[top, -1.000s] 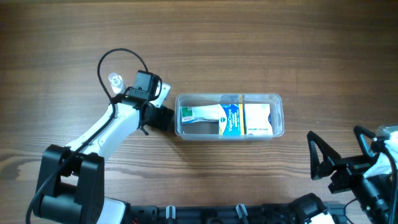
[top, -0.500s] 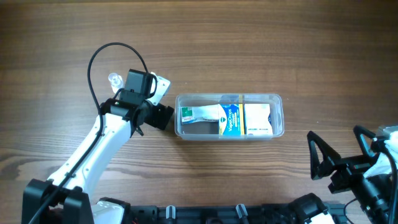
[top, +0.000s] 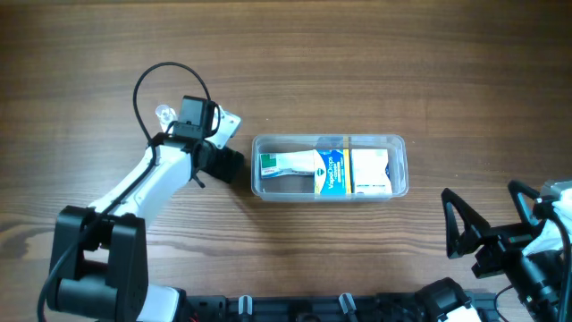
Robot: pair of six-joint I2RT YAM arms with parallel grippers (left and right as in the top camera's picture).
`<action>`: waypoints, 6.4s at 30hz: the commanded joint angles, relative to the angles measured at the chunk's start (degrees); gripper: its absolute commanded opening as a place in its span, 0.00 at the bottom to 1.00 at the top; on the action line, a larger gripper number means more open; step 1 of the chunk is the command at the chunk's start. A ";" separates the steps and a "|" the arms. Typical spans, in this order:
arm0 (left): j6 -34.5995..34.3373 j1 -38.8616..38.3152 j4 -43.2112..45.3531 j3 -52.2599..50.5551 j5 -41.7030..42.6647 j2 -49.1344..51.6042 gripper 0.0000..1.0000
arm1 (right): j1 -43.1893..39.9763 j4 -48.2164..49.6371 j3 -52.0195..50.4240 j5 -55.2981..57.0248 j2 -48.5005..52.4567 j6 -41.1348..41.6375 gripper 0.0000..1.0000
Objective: Pack container
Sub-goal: 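Lift the Zam-Buk tin and adjust its grip with the left gripper, then carry the tin right and lower it into the container's right end, then open the left gripper and withdraw it toward the spray bottle, then grasp the small white spray bottle with the left gripper, then carry the spray bottle right and lower it into the container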
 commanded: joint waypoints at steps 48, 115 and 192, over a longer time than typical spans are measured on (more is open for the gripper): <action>-45.86 -37.86 24.37 1.11 -5.40 1.64 0.36 | 0.17 0.13 0.15 0.83 -0.04 -0.46 1.00; -30.10 12.33 -4.42 15.58 0.00 -7.85 0.80 | 0.20 0.07 0.15 0.83 -0.04 -0.46 1.00; -25.66 -33.33 -27.12 27.23 -6.60 -2.67 0.12 | 0.20 0.07 0.15 0.81 -0.04 -0.48 1.00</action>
